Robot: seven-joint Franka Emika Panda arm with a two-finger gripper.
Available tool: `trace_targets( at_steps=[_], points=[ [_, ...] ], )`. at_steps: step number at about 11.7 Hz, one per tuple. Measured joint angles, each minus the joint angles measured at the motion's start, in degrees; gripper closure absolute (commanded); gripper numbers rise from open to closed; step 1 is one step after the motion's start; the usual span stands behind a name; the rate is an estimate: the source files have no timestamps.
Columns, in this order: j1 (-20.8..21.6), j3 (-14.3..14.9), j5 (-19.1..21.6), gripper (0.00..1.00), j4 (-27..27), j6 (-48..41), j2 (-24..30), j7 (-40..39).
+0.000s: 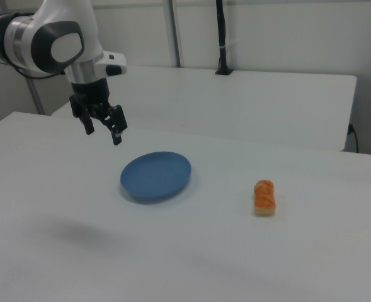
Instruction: Put the bread on the table
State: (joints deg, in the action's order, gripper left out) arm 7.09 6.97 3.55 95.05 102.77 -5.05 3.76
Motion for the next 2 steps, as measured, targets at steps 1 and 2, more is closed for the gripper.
trace_targets(
  at_steps=[1,2],
  points=[
    [0.0,0.0,0.0,0.00,0.4,0.0,0.2,0.0],
    [0.0,0.0,0.0,0.00,0.5,0.0,0.2,0.0]
  ],
)
